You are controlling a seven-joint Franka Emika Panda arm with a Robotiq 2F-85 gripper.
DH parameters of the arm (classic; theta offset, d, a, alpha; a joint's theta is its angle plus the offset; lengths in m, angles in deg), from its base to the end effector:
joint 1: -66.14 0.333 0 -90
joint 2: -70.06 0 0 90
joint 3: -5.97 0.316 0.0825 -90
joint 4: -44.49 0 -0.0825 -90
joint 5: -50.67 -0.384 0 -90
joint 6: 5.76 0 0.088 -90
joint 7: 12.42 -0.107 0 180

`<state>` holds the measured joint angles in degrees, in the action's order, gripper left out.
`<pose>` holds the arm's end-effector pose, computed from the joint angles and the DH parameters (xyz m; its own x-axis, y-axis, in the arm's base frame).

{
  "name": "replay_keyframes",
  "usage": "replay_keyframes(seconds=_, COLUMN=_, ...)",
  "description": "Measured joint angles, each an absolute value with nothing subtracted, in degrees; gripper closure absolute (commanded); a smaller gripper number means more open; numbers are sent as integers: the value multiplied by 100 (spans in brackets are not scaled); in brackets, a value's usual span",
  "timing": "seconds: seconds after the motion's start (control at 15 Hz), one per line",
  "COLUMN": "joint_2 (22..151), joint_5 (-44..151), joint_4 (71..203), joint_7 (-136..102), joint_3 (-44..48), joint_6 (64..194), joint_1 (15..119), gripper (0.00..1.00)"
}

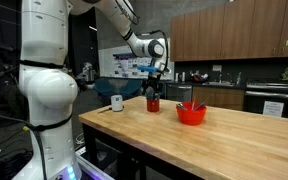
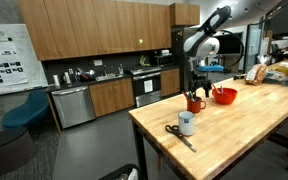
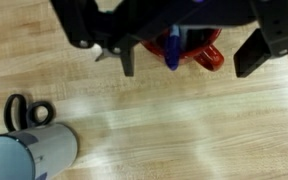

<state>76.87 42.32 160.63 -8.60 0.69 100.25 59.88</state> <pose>0.5314 -0.0961 0.3702 0.9436 -0.1687 -0.2848 -0.2125 -0.9684 -0.1304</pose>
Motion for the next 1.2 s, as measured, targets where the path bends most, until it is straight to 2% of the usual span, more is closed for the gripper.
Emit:
replay_keyframes(seconds=0.33, joint_2=7687, joint_5=4263, joint_4=16115, joint_7=-1015, joint_3=72, joint_6=10277, joint_1=6000, gripper=0)
replay_keyframes(seconds=0.4, joint_2=7687, joint_5=4278, joint_4=16118, joint_7=-1069, joint_3=72, joint_6=10289, joint_1=6000, gripper=9)
replay_keyframes(seconds=0.47, joint_2=7687, joint_5=4296, joint_4=16120, joint_7=-1114, joint_3=71, joint_6=10290, joint_1=5999, gripper=25)
replay_keyframes(seconds=0.53, joint_2=7687, joint_5=4329, joint_4=16121, joint_7=-1165, joint_3=71, joint_6=10290, joint_1=5999, gripper=31)
replay_keyframes(seconds=1.07, joint_2=7687, joint_5=4614, joint_4=16201, joint_7=-1292, joint_3=72, joint_6=10280, joint_1=6013, gripper=94)
replay_keyframes(seconds=1.2, joint_2=7687, joint_5=4624, joint_4=16213, joint_7=-1292, joint_3=72, joint_6=10267, joint_1=6023, gripper=100)
